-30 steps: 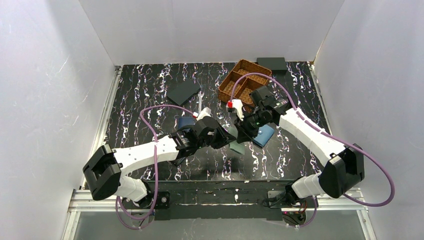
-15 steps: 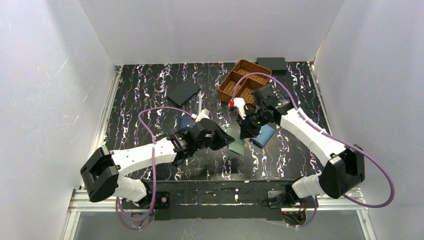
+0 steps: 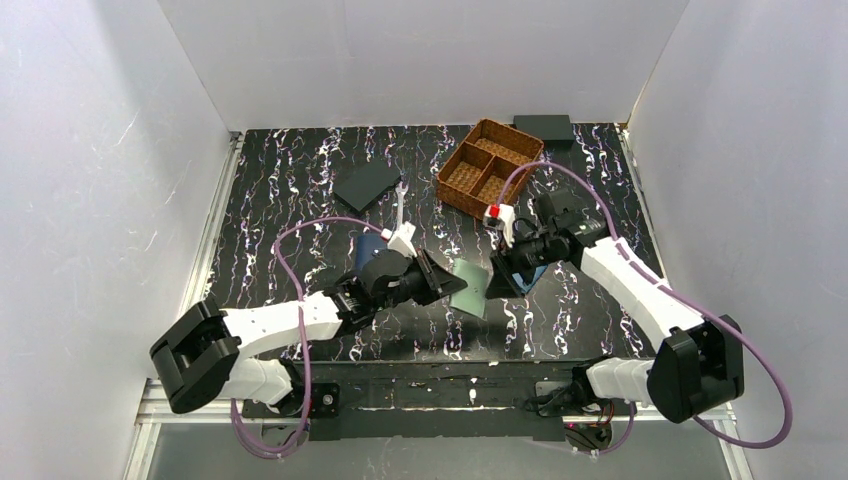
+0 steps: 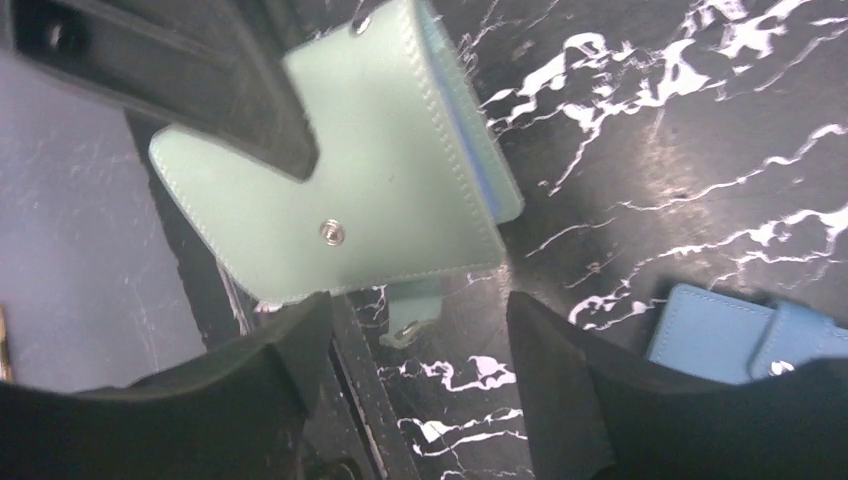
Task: Take the credit cards out of the card holder
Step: Open the card holder.
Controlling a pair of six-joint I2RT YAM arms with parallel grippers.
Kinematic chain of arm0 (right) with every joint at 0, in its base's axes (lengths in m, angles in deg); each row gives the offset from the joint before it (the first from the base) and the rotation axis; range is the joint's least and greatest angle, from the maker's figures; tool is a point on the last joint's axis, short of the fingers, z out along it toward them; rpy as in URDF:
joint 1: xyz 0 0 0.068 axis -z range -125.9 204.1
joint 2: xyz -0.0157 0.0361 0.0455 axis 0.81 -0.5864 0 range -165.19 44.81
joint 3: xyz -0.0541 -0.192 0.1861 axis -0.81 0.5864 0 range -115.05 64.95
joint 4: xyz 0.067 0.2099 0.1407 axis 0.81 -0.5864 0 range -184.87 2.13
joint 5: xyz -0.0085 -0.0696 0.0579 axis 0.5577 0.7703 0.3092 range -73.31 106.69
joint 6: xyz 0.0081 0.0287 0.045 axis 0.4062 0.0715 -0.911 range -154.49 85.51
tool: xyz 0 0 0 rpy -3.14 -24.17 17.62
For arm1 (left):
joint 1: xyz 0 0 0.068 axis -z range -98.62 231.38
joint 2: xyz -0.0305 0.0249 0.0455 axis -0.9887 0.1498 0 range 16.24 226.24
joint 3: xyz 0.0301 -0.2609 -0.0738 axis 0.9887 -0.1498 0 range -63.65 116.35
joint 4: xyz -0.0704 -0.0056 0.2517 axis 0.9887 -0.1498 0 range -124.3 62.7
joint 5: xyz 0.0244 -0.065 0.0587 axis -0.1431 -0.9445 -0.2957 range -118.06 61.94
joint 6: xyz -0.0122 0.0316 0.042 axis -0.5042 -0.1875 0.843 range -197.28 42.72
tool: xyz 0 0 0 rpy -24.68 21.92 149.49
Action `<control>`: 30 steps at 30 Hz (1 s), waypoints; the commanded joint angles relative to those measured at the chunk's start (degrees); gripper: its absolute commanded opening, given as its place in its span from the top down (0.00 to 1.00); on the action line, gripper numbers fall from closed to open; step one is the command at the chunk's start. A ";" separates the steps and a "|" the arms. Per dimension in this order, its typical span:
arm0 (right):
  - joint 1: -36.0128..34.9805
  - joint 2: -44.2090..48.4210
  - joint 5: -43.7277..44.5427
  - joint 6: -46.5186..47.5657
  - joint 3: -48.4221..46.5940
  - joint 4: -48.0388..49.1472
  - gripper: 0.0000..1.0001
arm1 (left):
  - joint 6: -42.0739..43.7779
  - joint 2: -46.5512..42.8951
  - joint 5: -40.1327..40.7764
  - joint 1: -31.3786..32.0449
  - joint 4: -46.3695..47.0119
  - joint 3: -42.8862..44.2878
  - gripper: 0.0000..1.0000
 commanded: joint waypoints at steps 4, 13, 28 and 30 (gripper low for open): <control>5.87 7.92 -15.99 -8.55 9.92 13.97 0.08 | 4.19 3.51 -15.30 -4.70 24.89 -3.66 1.00; 11.43 11.74 -23.72 -21.14 13.78 25.30 0.09 | 4.20 7.17 -24.81 -7.04 37.43 -3.68 1.00; 15.46 14.36 -37.87 -34.91 16.93 39.15 0.14 | 3.67 3.33 -28.91 -10.42 39.04 -4.90 1.00; 15.46 14.56 -37.98 -34.89 17.27 39.39 0.15 | 3.60 3.24 -29.63 -10.57 39.41 -4.51 1.00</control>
